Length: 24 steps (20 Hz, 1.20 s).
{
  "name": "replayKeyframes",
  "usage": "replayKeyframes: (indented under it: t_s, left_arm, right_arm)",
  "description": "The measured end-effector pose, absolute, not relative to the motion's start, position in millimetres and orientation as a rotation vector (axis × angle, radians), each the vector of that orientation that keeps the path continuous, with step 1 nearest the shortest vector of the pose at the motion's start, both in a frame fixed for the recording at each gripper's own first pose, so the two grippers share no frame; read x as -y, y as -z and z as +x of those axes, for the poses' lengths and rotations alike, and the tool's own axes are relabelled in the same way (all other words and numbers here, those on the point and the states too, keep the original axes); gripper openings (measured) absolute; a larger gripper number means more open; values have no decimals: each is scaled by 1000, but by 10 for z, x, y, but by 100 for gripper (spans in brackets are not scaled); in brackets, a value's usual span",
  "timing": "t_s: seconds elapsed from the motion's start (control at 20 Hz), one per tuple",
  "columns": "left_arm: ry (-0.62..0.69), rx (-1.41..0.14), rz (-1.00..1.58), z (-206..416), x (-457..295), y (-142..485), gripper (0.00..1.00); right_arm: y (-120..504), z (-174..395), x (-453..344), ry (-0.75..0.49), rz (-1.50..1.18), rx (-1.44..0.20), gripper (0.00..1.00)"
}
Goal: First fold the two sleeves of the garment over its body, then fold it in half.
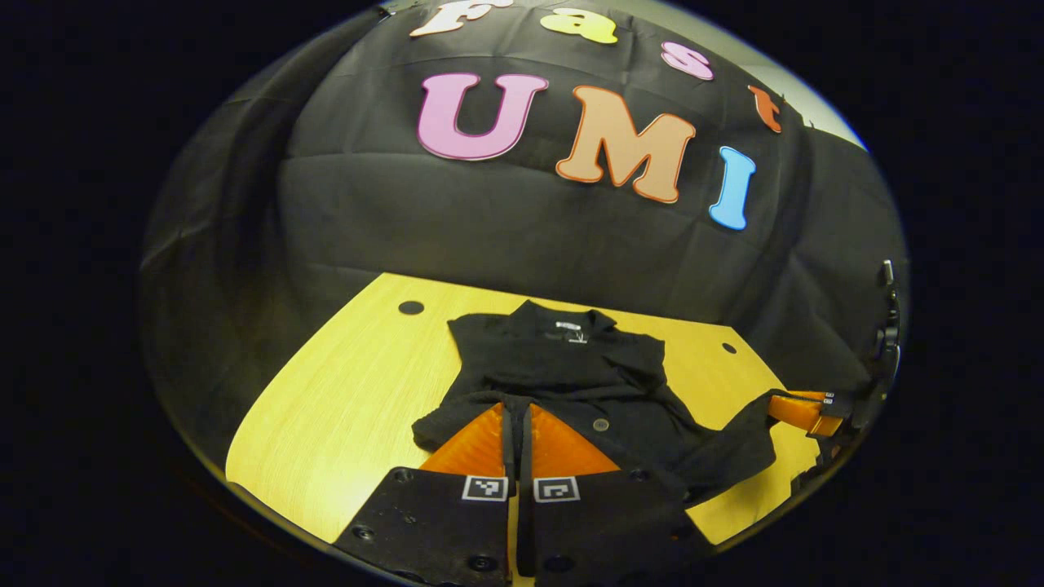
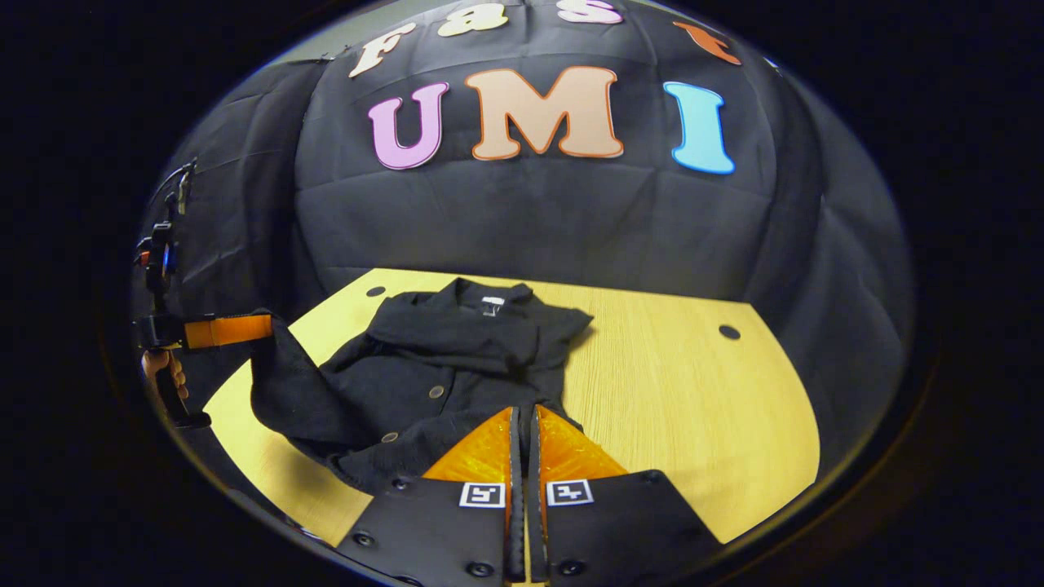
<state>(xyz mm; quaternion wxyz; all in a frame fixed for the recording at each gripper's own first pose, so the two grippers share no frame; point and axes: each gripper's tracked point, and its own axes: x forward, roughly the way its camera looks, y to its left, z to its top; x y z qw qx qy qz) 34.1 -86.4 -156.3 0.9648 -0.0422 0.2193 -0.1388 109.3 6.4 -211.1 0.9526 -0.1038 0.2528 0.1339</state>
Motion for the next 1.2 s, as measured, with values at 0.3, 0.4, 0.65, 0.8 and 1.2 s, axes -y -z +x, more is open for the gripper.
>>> replayKeyframes:
  t_s: [0.3, 0.4, 0.65, 0.8, 1.2]
  left_arm:
    - [249, -356, -86, 976, 935, 1290, 0]
    - [240, -334, -74, 1182, 941, 1244, 0]
    - [199, -295, -72, 1717, 983, 1215, 0]
    - [169, -259, -82, 2080, 998, 1218, 0]
    - [124, -336, -52, 2795, 1051, 1737, 0]
  right_arm:
    - [1802, 1717, -79, -233, -225, -434, 4]
    - [1708, 1966, -101, -225, -217, -412, 4]
    - [1561, 2633, -216, -212, -208, -357, 4]
    - [1624, 3042, -243, -211, -199, -363, 4]
    - [2058, 3905, -301, -223, -226, -441, 4]
